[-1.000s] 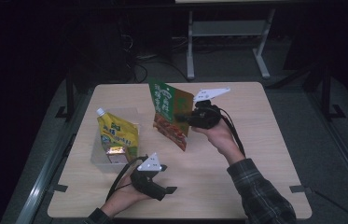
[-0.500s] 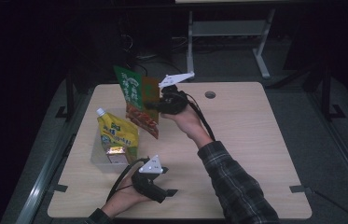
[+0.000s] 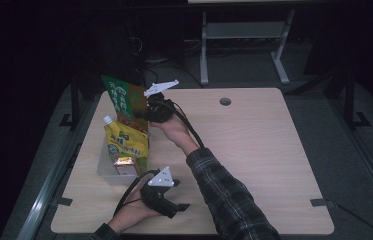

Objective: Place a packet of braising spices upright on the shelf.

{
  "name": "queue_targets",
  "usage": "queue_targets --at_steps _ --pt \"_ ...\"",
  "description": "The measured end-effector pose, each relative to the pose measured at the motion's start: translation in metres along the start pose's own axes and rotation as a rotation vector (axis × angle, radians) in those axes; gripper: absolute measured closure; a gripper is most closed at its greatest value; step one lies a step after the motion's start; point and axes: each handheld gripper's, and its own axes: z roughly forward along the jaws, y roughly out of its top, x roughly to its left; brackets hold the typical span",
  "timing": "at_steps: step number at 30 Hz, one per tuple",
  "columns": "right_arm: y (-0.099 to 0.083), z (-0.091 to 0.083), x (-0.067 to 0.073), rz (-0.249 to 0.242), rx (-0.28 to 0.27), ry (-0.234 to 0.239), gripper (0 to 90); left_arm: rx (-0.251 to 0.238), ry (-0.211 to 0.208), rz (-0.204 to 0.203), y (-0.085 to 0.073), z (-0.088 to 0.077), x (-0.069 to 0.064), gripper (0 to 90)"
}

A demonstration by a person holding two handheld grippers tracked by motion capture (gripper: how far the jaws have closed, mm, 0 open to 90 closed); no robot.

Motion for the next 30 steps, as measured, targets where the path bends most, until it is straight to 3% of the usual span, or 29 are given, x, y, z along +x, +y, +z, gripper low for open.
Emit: queue_targets --at_steps 10,15,22,30 --pt "-0.01 0.017 0.004 -0.048 0.075 -0.022 86.7 0.007 -0.006 -0.013 -0.001 -0.001 0.001 15.1" --pt "-0.008 0.011 0.006 -0.047 0.066 -0.014 71.2 0.006 -0.007 -0.006 0.0 -0.001 0.002 15.1" --pt "-0.009 -0.025 0.007 -0.04 0.056 -0.056 49.0 0.005 -0.007 -0.014 -0.001 -0.001 0.003 15.1" --pt "-0.035 -0.076 0.008 -0.04 0.08 -0.101 41.3 0.006 -0.006 -0.01 0.001 -0.002 0.001 15.1"
